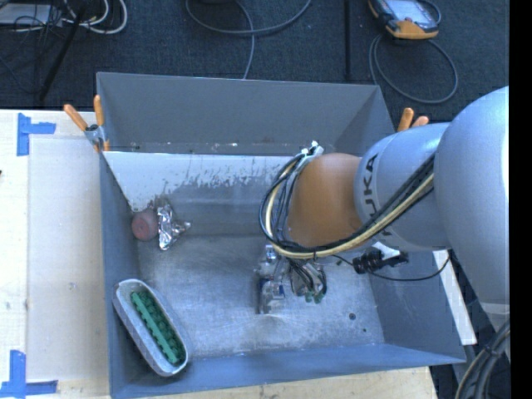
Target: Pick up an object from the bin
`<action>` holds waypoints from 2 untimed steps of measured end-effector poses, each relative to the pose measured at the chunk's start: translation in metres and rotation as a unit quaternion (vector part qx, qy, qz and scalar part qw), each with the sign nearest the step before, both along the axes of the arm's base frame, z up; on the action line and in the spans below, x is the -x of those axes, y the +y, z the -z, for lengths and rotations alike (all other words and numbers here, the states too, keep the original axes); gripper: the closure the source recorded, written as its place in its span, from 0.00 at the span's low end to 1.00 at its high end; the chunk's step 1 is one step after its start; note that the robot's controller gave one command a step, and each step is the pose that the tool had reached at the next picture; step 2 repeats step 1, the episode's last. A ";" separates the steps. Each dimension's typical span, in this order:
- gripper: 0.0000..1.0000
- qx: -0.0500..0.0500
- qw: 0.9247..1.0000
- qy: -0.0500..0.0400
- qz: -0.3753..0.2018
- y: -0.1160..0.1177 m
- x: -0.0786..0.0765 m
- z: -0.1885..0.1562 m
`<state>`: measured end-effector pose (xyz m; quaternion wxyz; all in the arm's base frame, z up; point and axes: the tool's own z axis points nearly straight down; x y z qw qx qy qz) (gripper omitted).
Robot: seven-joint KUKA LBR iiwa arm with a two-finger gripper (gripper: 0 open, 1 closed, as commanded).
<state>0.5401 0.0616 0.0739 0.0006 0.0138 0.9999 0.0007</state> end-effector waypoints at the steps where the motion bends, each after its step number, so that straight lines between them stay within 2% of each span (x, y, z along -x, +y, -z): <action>1: 1.00 0.001 0.994 -0.004 -0.113 -0.017 -0.009 -0.184; 2: 1.00 0.001 0.994 -0.004 -0.113 -0.017 -0.009 -0.184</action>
Offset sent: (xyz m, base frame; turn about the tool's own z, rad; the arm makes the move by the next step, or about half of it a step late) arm 0.0073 -0.0172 0.1797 -0.2280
